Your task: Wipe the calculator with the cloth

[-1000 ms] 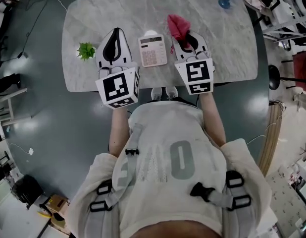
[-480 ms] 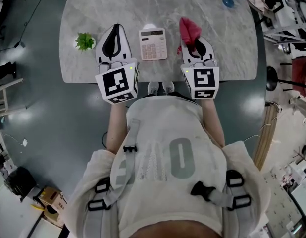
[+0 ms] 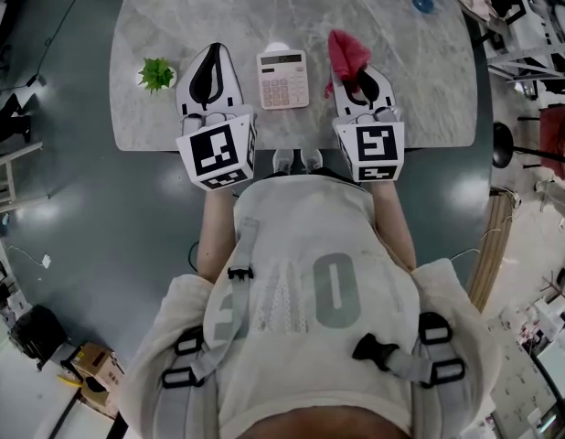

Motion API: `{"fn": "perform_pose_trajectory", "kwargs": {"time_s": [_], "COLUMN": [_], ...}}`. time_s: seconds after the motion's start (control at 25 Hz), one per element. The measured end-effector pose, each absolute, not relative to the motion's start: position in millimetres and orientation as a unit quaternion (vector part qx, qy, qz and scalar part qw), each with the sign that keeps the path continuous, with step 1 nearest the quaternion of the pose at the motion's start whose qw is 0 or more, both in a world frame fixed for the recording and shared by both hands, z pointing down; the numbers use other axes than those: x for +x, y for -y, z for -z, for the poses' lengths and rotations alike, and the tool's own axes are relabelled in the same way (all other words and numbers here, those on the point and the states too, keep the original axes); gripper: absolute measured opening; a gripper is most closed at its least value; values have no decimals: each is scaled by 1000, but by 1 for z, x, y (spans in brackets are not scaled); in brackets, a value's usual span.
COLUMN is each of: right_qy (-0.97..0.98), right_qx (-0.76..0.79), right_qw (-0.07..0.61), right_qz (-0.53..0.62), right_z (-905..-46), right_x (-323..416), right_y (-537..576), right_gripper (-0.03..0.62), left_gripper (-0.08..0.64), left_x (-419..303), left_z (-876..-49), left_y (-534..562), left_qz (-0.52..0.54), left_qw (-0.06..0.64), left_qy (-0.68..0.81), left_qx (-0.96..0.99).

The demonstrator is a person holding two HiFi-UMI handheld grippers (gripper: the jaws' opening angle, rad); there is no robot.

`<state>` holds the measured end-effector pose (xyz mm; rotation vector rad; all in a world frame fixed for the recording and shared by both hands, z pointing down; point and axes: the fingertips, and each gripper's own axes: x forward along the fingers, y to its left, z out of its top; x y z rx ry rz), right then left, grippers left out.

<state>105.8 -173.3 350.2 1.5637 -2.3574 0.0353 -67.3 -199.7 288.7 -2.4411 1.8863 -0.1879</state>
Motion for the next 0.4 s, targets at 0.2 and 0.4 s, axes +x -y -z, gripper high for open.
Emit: {"fn": "perform_pose_trajectory", "kwargs": {"time_s": [0.2, 0.4], "right_qy": [825, 826], "right_qx": [541, 538], "right_qw": [161, 166], "right_qz": [-10, -8], "right_z": [-355, -355], "right_x": [106, 107], "right_y": [174, 174], "right_gripper": [55, 55], "left_gripper": [21, 21], "left_x": [-77, -83], "left_z": [-293, -292], "left_y": [202, 203], "left_qz": [62, 61], "left_qw": [22, 18], "left_qy": [-621, -627], "left_qx": [-781, -777]}}
